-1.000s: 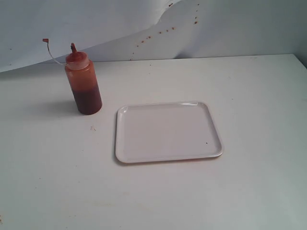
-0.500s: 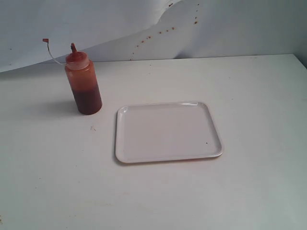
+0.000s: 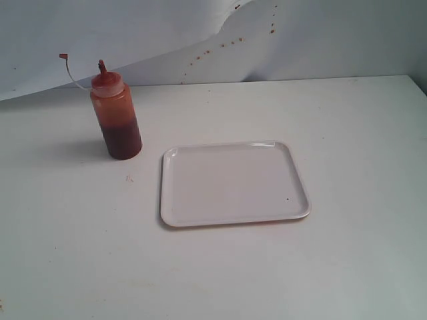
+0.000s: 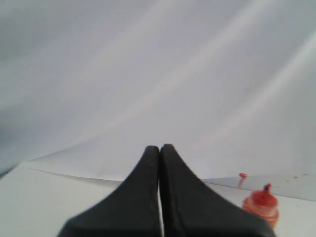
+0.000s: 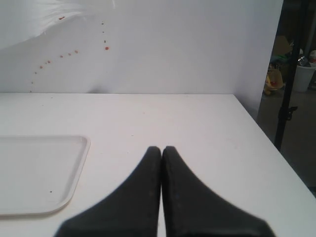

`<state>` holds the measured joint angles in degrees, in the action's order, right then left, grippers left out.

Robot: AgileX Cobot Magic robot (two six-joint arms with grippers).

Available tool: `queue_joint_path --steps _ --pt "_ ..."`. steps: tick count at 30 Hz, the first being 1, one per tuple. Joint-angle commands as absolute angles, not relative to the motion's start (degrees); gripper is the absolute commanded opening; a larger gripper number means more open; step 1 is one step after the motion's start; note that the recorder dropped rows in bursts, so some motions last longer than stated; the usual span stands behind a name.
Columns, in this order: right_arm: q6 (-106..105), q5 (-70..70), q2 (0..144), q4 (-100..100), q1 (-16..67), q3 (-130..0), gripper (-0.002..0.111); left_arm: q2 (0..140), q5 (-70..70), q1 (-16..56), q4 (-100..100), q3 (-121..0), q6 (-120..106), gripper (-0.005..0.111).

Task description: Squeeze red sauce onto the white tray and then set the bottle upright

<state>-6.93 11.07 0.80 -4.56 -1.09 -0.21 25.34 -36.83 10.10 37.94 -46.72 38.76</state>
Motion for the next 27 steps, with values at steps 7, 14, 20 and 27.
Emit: queue_joint_path --steps 7,14,20,27 --pt "-7.0 11.3 1.0 -4.9 -1.3 0.0 0.0 25.7 -27.8 10.9 17.6 -46.9 29.6 0.0" --pt "-7.0 11.3 1.0 -4.9 -1.3 0.0 0.0 30.6 -25.4 10.9 11.9 -46.9 27.5 0.0" --pt "-7.0 11.3 1.0 -4.9 -1.3 0.0 0.0 40.6 -30.1 10.9 13.1 -52.0 18.8 0.0" --pt "-7.0 11.3 1.0 -4.9 -1.3 0.0 0.0 53.7 -36.1 8.3 10.1 -56.2 16.2 0.0"
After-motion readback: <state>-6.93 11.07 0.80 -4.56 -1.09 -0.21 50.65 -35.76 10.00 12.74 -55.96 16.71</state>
